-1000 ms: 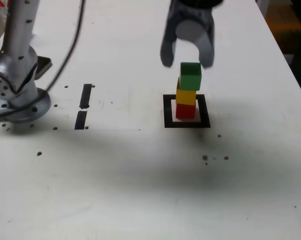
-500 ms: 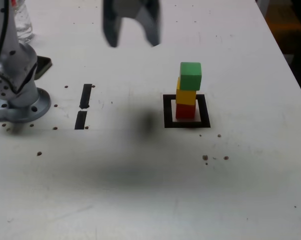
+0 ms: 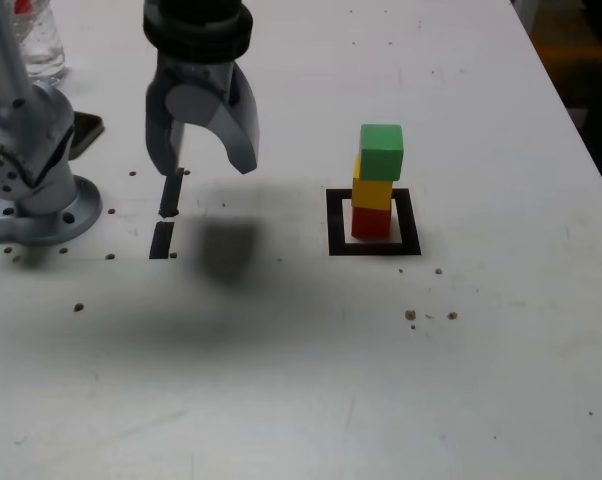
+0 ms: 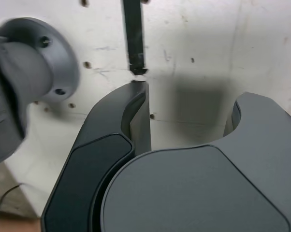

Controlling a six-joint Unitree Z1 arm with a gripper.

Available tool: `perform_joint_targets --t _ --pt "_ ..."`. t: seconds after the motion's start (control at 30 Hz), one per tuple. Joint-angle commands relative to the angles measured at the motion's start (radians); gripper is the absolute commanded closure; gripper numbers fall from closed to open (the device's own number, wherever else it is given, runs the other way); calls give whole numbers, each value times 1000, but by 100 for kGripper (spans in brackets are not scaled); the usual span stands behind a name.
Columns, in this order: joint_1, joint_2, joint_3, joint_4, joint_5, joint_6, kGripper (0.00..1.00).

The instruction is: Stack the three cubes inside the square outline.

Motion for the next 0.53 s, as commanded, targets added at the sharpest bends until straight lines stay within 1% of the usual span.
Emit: perform_joint_targets --t 0.0,0.1,0.2,0.5 --pt "2 -14 74 -80 -8 -7 32" --pt "2 -19 129 -147 -7 -13 32" --pt "2 -23 160 -184 -1 -14 32" --pt "2 -43 194 -195 36 -18 32"
